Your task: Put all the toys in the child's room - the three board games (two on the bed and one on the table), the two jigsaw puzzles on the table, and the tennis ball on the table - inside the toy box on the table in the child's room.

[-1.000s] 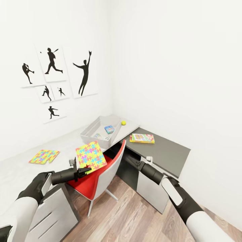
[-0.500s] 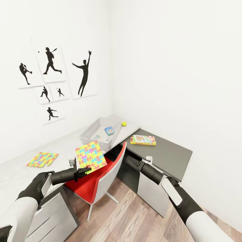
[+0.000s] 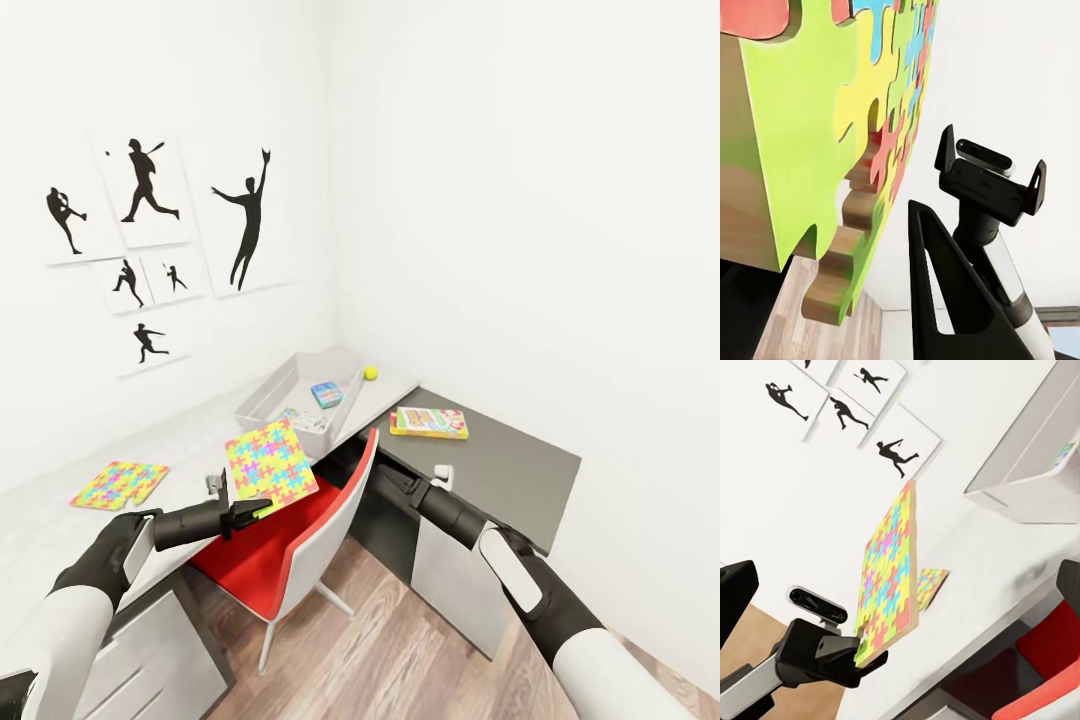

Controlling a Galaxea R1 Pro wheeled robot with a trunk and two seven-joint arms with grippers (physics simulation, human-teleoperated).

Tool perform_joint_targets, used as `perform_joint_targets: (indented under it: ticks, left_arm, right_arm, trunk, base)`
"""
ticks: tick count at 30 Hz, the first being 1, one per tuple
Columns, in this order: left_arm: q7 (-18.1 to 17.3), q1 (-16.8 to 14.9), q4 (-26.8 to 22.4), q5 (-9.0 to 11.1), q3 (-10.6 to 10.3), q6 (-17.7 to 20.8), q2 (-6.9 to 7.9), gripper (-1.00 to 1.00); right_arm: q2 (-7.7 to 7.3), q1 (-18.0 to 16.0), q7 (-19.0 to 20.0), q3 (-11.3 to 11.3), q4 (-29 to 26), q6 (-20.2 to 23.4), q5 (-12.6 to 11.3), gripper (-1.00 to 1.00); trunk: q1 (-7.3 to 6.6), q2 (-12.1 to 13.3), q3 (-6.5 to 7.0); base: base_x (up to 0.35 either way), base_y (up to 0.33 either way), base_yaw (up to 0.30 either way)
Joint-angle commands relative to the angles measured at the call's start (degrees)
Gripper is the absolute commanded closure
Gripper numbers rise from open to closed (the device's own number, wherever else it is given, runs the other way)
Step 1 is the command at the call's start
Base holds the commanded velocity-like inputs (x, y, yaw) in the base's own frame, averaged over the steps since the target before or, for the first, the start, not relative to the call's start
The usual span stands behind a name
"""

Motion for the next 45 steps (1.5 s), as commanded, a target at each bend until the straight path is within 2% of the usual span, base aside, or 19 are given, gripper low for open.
perform_joint_targets:
  ticks: [1,3,6,32,45]
  left_arm:
    - [-0.08,-0.05,0.01,0.06,0.05,0.46,-0.02,1.00]
    - [-0.10,-0.05,0.01,0.10,0.11,0.46,-0.02,1.00]
    - [-0.19,-0.05,0.01,0.22,0.59,0.56,0.00,1.00]
    - [-0.08,-0.05,0.01,0.09,0.21,0.63,-0.03,1.00]
    - [-0.03,-0.05,0.01,-0.06,0.14,0.63,-0.02,1.00]
  right_arm:
    - [-0.06,-0.05,0.00,0.12,-0.03,0.48,-0.61,-1.00]
    - [-0.07,-0.05,0.01,0.08,-0.06,0.47,-0.60,-1.00]
    - [-0.08,-0.05,0.02,0.06,-0.08,0.48,-0.62,-1.00]
    - [-0.05,-0.05,0.02,0.11,0.09,0.47,-0.60,-1.00]
    - [-0.08,-0.05,0.18,0.12,0.01,-0.16,-0.64,-1.00]
  trunk:
    - [0.02,-0.08,-0.09]
    - [0.02,-0.08,-0.09]
    - [-0.64,1.12,0.44]
    - [-6.35,11.55,5.11]
    - [-6.35,11.55,5.11]
  base:
    - [0.029,0.000,0.000]
    - [0.015,0.000,0.000]
    - [0.002,0.000,0.000]
    - [0.000,0.000,0.000]
    - [0.000,0.000,0.000]
